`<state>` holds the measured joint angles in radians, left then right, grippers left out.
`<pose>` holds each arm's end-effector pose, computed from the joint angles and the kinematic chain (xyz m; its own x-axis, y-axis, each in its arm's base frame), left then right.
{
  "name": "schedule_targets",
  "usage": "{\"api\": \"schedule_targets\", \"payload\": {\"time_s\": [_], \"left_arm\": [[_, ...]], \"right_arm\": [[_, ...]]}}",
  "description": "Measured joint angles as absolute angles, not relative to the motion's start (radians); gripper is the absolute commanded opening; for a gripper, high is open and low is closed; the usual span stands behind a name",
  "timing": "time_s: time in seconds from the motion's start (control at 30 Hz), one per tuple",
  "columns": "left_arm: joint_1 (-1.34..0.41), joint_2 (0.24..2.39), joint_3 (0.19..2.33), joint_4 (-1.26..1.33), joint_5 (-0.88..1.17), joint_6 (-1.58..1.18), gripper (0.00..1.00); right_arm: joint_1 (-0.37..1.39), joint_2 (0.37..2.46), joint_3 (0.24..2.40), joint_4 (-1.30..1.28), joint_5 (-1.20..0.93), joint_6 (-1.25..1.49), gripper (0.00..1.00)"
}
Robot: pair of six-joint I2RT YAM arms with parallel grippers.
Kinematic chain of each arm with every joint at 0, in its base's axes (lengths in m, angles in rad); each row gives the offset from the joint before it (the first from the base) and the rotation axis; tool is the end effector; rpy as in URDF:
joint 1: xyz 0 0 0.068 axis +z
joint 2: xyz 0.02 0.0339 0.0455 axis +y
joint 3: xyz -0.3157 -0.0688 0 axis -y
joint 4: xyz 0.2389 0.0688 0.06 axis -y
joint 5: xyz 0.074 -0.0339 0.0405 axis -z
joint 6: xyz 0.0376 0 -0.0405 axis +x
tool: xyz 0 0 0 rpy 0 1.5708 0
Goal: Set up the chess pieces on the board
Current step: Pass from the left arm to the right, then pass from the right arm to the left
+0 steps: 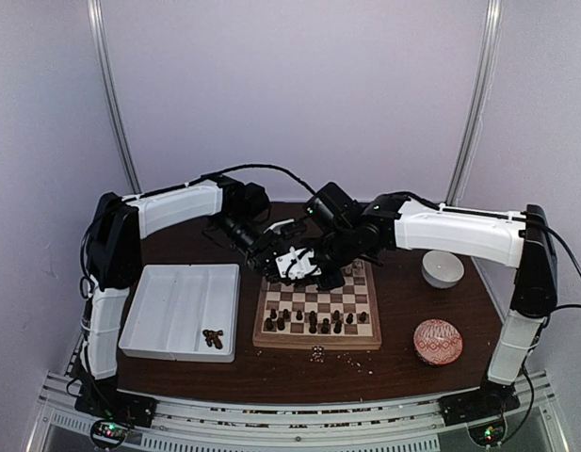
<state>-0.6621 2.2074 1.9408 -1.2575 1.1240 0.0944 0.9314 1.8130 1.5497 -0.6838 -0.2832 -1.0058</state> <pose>0.3405 -0.3084 0.2722 -0.7562 0.6411 -0.1314 0.3718 0.2556 -0.8924 0.2340 0.3323 0.3264 0.4737 -0.7221 -0.5043 -0.8738 -0.3135 -0.3718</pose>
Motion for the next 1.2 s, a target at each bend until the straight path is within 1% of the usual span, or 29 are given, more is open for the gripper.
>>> {"api": "schedule_targets", "payload": {"time_s": [0.13, 0.23, 0.33, 0.43, 0.5, 0.57, 0.63, 0.73, 0.83, 1.2], "left_arm": [[-0.646, 2.203, 1.938, -1.239, 1.090, 0.064, 0.33], [-0.627, 2.163, 1.903, -1.198, 1.030, 0.030, 0.33], [-0.611, 2.041, 1.786, -1.085, 0.947, -0.024, 0.31], [-0.607, 1.834, 1.570, -0.847, 0.855, -0.102, 0.31], [-0.616, 1.653, 1.382, -0.622, 0.790, -0.156, 0.34], [-0.640, 1.497, 1.212, -0.380, 0.720, -0.175, 0.34], [-0.683, 1.409, 1.116, -0.210, 0.656, -0.163, 0.34], [-0.748, 1.411, 1.102, -0.070, 0.593, -0.127, 0.34], [-0.781, 1.445, 1.106, -0.004, 0.559, -0.098, 0.33], [-0.815, 1.579, 1.196, 0.040, 0.570, -0.069, 0.35]], "right_arm": [[0.919, 1.793, 1.531, -0.685, -0.310, -0.978, 0.11], [0.892, 1.774, 1.531, -0.693, -0.363, -0.938, 0.10], [0.840, 1.753, 1.533, -0.710, -0.444, -0.878, 0.11], [0.773, 1.745, 1.548, -0.735, -0.563, -0.793, 0.11], [0.733, 1.745, 1.554, -0.744, -0.650, -0.740, 0.11], [0.694, 1.745, 1.554, -0.752, -0.729, -0.687, 0.11], [0.665, 1.745, 1.554, -0.755, -0.789, -0.641, 0.11], [0.649, 1.745, 1.554, -0.755, -0.857, -0.585, 0.11], [0.649, 1.745, 1.554, -0.755, -0.905, -0.545, 0.12], [0.650, 1.745, 1.563, -0.748, -0.966, -0.484, 0.12]]}}
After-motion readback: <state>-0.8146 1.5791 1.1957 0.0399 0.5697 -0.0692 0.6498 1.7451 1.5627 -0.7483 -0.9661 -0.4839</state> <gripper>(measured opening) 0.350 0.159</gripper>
